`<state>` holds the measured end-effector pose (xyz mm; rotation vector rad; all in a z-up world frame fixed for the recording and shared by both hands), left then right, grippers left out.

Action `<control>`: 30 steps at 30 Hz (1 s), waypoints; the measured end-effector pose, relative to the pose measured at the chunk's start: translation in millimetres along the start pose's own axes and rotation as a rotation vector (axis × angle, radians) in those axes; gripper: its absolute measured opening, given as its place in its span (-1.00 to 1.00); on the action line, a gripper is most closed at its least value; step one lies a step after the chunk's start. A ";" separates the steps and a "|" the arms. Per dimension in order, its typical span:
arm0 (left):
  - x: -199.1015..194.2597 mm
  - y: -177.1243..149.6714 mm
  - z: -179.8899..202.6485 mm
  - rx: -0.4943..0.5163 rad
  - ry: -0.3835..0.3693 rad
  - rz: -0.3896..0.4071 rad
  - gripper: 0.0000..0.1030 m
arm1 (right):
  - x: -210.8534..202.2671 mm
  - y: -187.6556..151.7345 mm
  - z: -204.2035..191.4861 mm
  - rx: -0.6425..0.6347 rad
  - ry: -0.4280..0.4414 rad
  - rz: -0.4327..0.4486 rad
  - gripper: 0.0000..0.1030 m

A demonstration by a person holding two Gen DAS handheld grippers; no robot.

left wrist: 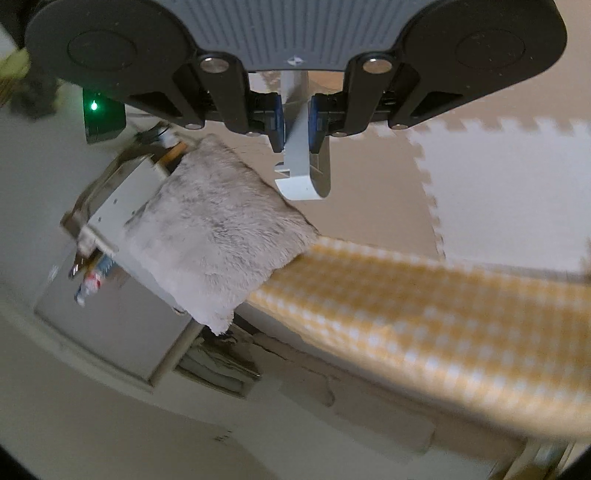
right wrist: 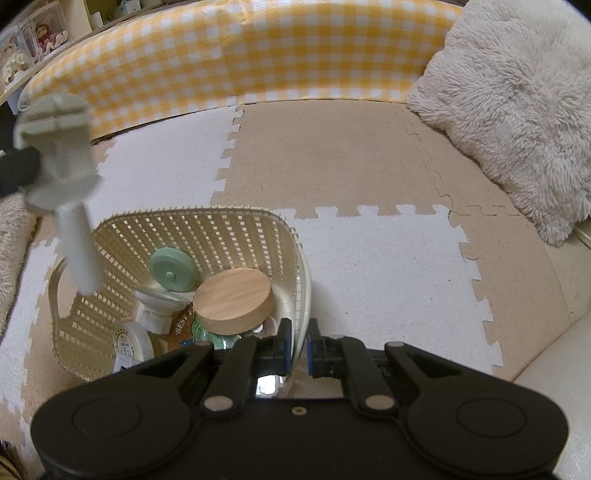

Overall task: Organize rigid objects
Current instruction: 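Lift the strap tool with the left tool and drop it into the basket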

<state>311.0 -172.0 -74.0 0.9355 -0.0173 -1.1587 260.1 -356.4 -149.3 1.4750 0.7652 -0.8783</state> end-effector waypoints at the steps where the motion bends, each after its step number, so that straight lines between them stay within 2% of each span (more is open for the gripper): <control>1: 4.8 -3.7 -2.0 -0.036 -0.011 -0.001 -0.72 | -0.1 -0.1 0.4 0.000 0.000 0.000 -0.85; 4: 16.8 -17.4 -8.3 -0.136 -0.036 -0.007 -0.72 | -0.3 0.1 0.3 0.003 0.002 0.000 -0.85; 7: 27.2 -33.0 -13.2 -0.188 -0.042 -0.038 -0.72 | -0.4 0.3 0.2 0.003 0.002 0.000 -0.85; 11: 39.9 -53.8 -14.5 -0.145 0.013 -0.121 -0.72 | -0.5 0.2 0.1 0.002 0.002 0.000 -0.85; 14: 44.4 -64.9 -18.4 -0.077 0.093 -0.187 -0.67 | -0.7 0.2 0.6 0.002 0.002 0.000 -0.85; 18: 37.8 -67.8 -27.1 -0.002 0.209 -0.237 -0.28 | -0.4 0.2 0.3 0.002 0.002 0.000 -0.85; 21: 28.8 -64.0 -30.0 0.043 0.276 -0.241 0.32 | -0.5 0.4 -0.7 0.000 0.000 0.000 -0.85; 22: 26.3 -62.5 -29.6 0.057 0.281 -0.235 0.40 | -0.3 -0.1 -0.9 0.000 -0.001 0.000 -0.85; 26: 20.6 -58.4 -25.1 0.119 0.296 -0.236 0.46 | 0.6 -0.7 -1.5 0.002 -0.001 -0.001 -0.85; 30: 19.9 -59.0 -17.8 0.160 0.306 -0.252 0.63 | 0.5 -0.8 -1.5 0.002 -0.001 -0.002 -0.85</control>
Point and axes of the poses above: each gripper's, at about its wrist camera, not at the fingertips, and x roughly the way its jaws point, z to its right, y to its top, the point moved 8 cm from there along x, roughly the way its jaws point, and after that the axes turned 5 degrees about -x, right-handed, at the moved point
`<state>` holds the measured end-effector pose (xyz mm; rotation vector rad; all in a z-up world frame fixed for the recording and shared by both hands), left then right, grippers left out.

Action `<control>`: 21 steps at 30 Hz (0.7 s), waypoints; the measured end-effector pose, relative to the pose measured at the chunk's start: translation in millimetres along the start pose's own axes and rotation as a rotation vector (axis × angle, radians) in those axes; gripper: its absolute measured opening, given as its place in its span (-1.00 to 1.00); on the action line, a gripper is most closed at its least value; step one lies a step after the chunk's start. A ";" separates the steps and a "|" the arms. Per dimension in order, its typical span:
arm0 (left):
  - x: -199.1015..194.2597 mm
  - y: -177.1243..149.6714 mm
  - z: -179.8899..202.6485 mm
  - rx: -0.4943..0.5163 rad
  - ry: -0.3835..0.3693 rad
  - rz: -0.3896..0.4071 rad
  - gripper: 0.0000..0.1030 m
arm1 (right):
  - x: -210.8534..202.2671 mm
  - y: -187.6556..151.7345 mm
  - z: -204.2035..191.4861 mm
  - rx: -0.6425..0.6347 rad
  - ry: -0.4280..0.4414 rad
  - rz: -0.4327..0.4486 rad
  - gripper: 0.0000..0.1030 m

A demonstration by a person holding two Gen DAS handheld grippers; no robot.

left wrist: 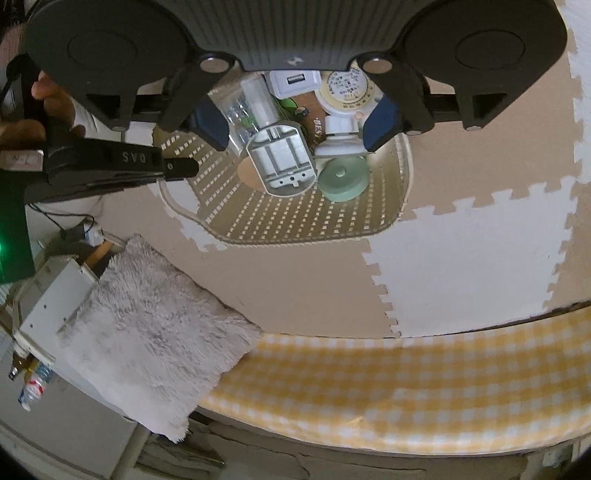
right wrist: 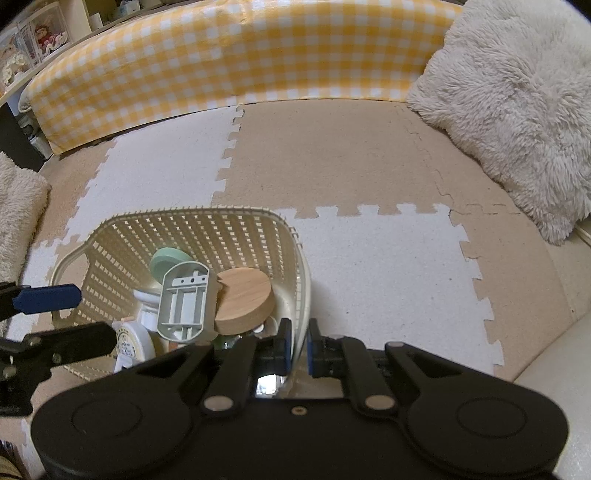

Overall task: Organize rigid objects
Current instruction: 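Lift the strap tool with the left tool and drop it into the basket, then withdraw the open left tool from the basket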

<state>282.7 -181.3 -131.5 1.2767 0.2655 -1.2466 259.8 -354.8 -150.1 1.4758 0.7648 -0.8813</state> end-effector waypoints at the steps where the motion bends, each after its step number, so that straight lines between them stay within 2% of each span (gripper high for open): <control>1: -0.6 -0.7 1.1 0.006 0.000 -0.004 0.71 | 0.0 -0.2 0.1 0.000 0.000 0.000 -0.85; 10: -14.9 -4.2 10.8 0.050 0.024 0.004 0.99 | -0.1 0.0 0.0 0.000 0.000 0.000 -0.85; 16: -26.6 -6.7 6.8 0.038 0.052 0.015 1.00 | -6.6 0.0 0.1 0.005 -0.006 0.013 -0.85; 21: -42.6 -5.3 3.3 0.021 0.083 0.053 1.00 | -30.2 1.7 -2.0 0.013 0.000 0.069 -0.68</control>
Point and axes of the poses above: each gripper's, at about its wrist camera, not at the fingertips, and x roughly the way its jaws point, z to its right, y to its top, the point moved 8 cm from there along x, roughly the way its jaws point, and after that the axes turned 5 degrees about -x, right-handed, at the moved point
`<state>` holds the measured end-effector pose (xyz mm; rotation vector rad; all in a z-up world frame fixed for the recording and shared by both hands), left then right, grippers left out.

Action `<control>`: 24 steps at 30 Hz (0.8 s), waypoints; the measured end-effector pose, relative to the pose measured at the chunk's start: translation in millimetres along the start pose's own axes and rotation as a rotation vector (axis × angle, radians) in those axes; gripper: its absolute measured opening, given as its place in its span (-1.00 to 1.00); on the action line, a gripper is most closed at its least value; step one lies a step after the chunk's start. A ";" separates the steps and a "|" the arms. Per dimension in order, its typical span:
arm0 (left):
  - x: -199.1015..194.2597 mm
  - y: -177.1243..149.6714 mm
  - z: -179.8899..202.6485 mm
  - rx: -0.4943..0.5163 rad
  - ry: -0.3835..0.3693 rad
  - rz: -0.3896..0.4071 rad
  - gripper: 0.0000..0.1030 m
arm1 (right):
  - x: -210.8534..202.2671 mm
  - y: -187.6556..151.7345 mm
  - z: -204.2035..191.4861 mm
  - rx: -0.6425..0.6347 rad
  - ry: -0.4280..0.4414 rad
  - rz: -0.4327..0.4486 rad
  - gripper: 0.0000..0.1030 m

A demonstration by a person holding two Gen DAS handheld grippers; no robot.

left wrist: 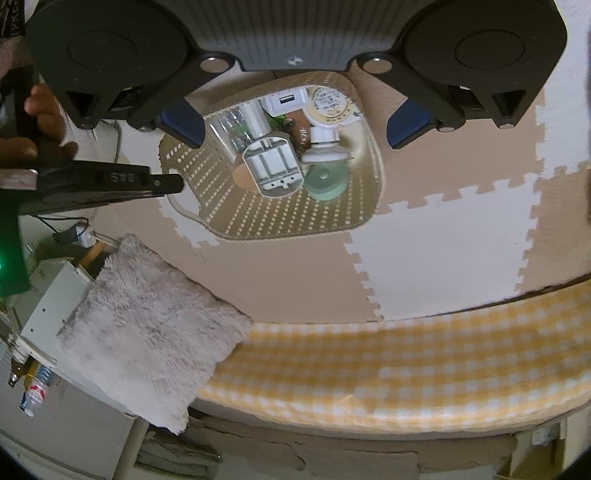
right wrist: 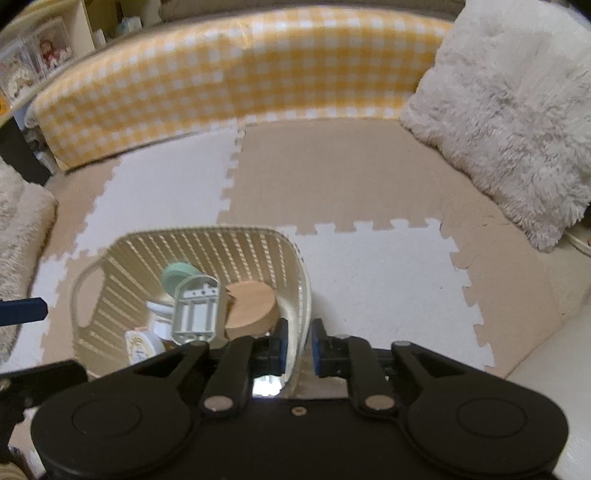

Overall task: Organize rigid objects
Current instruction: 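Withdraw the open left tool from the basket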

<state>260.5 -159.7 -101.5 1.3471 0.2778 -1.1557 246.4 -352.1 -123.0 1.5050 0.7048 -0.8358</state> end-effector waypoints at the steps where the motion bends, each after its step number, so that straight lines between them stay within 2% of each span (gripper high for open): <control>1: -4.2 0.5 -0.8 -0.002 0.008 0.014 1.00 | -4.7 0.1 -0.7 0.002 -0.002 0.010 -0.67; 4: -16.6 1.6 -2.8 -0.009 0.021 0.042 1.00 | -21.6 0.5 -2.3 0.017 -0.002 0.050 -0.60; 8: -37.7 4.2 -5.3 -0.033 0.053 0.090 1.00 | -50.7 3.3 -5.6 0.037 0.002 0.108 -0.40; 15: -83.2 0.5 -10.2 -0.032 0.181 0.168 1.00 | -101.3 0.2 -18.7 0.050 0.011 0.200 0.00; 19: -108.1 -6.0 -12.1 -0.046 0.179 0.213 1.00 | -125.7 -10.5 -28.2 0.037 0.006 0.235 0.14; 24: -136.5 -21.4 -12.6 -0.023 0.221 0.273 1.00 | -151.6 -27.8 -38.0 0.013 -0.017 0.279 0.48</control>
Point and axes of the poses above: each gripper's, at about its wrist camera, not at the fingertips, and x roughly the way its jaws point, z to its right, y to its top, the point moved 8 cm from there along x, roughly the way its jaws point, and after that the axes turned 5 degrees about -x, right-handed, at the moved point
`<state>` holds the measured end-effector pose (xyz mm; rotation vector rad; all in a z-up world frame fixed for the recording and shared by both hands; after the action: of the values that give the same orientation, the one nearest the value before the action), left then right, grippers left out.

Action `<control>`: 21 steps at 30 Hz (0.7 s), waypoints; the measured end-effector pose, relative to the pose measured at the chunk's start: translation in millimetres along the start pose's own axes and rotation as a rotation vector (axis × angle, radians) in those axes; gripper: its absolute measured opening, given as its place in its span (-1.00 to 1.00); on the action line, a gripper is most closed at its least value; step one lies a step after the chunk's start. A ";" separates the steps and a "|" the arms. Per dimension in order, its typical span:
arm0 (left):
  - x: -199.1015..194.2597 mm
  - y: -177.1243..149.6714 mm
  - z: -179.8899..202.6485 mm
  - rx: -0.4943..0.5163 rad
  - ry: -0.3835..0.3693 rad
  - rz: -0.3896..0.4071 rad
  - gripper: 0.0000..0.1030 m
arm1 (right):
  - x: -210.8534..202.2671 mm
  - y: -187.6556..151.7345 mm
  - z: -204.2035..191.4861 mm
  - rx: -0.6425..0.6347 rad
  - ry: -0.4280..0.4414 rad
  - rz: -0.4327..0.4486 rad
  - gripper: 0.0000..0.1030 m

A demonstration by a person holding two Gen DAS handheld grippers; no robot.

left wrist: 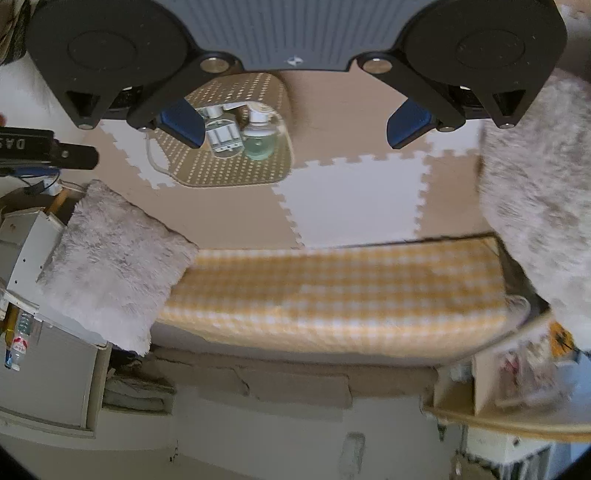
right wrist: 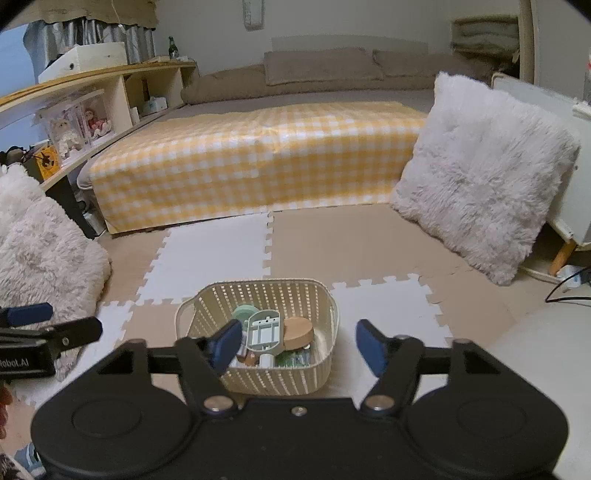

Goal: Organize rigid objects

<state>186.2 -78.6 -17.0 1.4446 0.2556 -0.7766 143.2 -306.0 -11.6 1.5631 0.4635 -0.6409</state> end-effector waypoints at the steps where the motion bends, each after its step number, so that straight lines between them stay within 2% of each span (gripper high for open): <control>1: -5.2 -1.1 -1.0 0.006 0.013 0.015 1.00 | -4.3 -2.4 -1.3 -0.003 -0.004 0.007 0.52; 7: -28.5 -13.9 -5.4 0.019 0.032 0.049 1.00 | -28.1 -18.8 -8.8 -0.031 -0.031 0.058 0.70; 12: -42.2 -22.9 -4.8 0.039 0.040 0.096 1.00 | -43.6 -28.8 -16.0 -0.046 -0.033 0.106 0.95; 21: -52.7 -34.1 -3.5 0.071 0.083 0.148 1.00 | -57.3 -38.0 -22.1 -0.080 -0.075 0.171 1.00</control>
<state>127.6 -56.3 -12.9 1.5459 0.1835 -0.6111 78.2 -275.7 -3.1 1.4798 0.2927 -0.5409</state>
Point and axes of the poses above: each gripper's, at about its wrist camera, not at the fingertips, and x roughly the way its jaws point, z to its right, y to its top, the point moved 8 cm from there along x, roughly the way its jaws point, and after that the axes turned 5 degrees about -x, right-handed, at the moved point
